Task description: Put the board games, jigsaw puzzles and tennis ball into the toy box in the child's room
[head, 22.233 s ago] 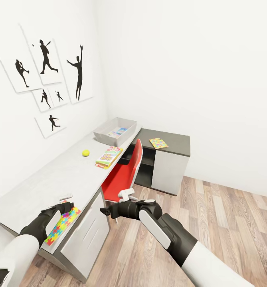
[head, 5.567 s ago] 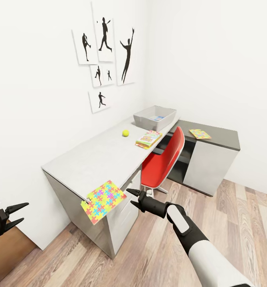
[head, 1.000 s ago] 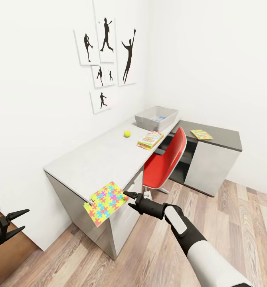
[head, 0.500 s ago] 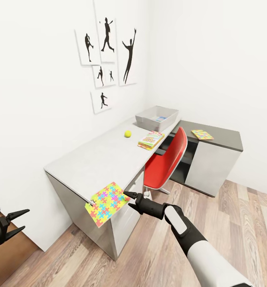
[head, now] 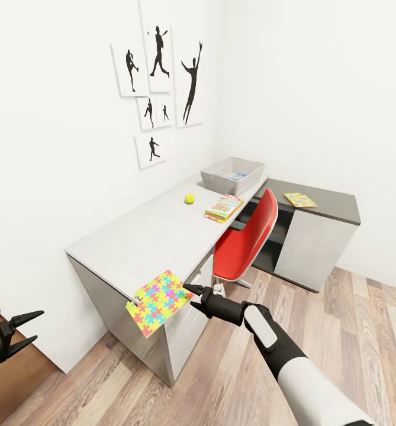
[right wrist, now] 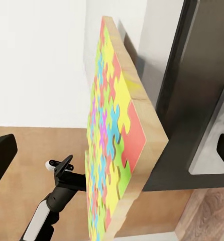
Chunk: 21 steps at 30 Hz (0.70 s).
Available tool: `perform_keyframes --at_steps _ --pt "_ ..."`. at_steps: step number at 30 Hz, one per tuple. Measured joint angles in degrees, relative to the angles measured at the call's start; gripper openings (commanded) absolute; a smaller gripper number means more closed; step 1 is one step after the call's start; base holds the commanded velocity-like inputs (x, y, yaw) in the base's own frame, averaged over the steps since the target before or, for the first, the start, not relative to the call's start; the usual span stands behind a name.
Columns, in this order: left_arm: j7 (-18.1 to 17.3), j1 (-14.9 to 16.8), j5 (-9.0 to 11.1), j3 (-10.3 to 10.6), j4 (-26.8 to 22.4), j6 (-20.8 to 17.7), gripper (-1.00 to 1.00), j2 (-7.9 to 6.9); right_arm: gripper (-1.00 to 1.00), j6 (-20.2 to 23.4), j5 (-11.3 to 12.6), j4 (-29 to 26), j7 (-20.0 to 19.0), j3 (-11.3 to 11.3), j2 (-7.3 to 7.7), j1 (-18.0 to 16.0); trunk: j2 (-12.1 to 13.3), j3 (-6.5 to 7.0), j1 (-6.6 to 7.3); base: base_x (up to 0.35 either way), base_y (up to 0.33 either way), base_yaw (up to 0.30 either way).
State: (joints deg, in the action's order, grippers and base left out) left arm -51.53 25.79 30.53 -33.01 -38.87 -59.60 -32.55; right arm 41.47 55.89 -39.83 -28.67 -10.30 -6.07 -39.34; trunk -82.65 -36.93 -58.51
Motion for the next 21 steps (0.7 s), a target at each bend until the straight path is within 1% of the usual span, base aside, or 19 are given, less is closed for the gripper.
perform_keyframes --at_steps 5,12,21 --pt "0.0 0.0 0.0 0.0 0.0 0.0 1.0 0.01 1.0 0.0 0.0 0.0 0.0 0.0 0.0 0.0 0.0 0.0 0.0 0.0 0.013 0.0" --pt "0.0 0.0 0.0 0.0 0.0 0.0 1.0 0.01 1.0 0.0 0.0 0.0 0.0 0.0 0.01 0.0 0.0 0.0 0.0 0.0 0.077 0.0" --pt "0.0 0.0 0.0 0.0 0.0 0.0 1.0 0.02 1.0 0.0 0.0 0.0 0.0 0.0 0.04 0.0 0.0 0.0 0.0 0.0 0.012 0.0"
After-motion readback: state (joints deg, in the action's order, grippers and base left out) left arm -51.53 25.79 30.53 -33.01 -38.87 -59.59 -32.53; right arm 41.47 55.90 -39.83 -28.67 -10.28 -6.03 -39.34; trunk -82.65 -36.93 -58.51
